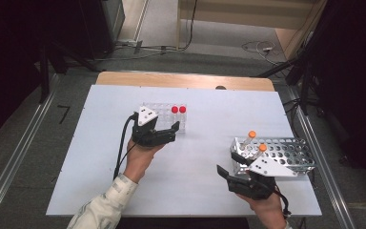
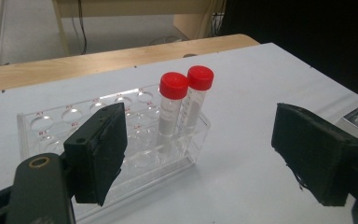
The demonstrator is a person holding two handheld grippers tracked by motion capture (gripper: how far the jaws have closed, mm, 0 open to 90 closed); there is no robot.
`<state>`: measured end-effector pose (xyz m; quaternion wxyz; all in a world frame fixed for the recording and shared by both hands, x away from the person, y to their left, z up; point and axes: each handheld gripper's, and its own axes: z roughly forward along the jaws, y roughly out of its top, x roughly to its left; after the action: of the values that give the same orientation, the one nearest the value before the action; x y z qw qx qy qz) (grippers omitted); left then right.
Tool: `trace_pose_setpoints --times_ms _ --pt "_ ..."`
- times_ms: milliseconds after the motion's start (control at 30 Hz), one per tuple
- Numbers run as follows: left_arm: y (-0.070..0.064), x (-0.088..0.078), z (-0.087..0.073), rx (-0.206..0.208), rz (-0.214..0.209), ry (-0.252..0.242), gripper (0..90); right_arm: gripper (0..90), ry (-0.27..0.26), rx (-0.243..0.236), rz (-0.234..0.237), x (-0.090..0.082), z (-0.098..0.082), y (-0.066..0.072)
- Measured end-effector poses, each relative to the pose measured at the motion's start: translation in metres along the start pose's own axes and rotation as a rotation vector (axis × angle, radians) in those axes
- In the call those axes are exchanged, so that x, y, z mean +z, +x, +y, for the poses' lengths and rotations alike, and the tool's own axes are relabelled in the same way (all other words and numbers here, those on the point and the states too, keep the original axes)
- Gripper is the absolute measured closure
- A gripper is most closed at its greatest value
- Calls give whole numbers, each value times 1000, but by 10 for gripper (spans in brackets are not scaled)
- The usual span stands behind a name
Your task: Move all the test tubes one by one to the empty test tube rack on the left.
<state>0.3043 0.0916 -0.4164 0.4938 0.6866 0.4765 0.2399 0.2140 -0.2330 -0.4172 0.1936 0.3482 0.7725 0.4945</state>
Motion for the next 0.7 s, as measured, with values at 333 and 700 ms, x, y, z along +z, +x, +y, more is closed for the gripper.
trace_pose_setpoints --times_ms 333,700 --pt "1 -1 -8 -5 -2 23 186 325 -29 39 -81 -37 -14 -21" --pt "1 -3 -7 -10 -7 21 186 345 -26 70 -174 -36 -22 -36"
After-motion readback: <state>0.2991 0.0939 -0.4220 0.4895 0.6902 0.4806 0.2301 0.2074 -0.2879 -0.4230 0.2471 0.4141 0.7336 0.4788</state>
